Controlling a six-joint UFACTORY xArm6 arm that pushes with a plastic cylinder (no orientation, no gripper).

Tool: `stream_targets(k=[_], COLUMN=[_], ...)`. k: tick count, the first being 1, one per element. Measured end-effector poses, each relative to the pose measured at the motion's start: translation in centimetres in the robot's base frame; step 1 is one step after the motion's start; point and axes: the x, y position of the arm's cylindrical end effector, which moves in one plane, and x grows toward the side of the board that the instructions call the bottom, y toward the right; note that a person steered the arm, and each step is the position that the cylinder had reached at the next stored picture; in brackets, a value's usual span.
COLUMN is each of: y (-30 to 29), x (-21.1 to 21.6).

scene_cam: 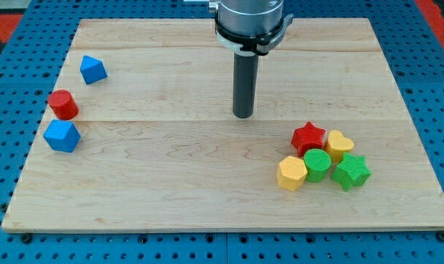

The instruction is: Slide blue triangle diagonally to the top left of the red star

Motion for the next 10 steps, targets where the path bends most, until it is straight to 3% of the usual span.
stream_targets(k=[6, 7, 8, 10], y=[-3.7, -3.9, -7.1, -20.4], x=[-1.5, -7.0, -10.8, -11.5])
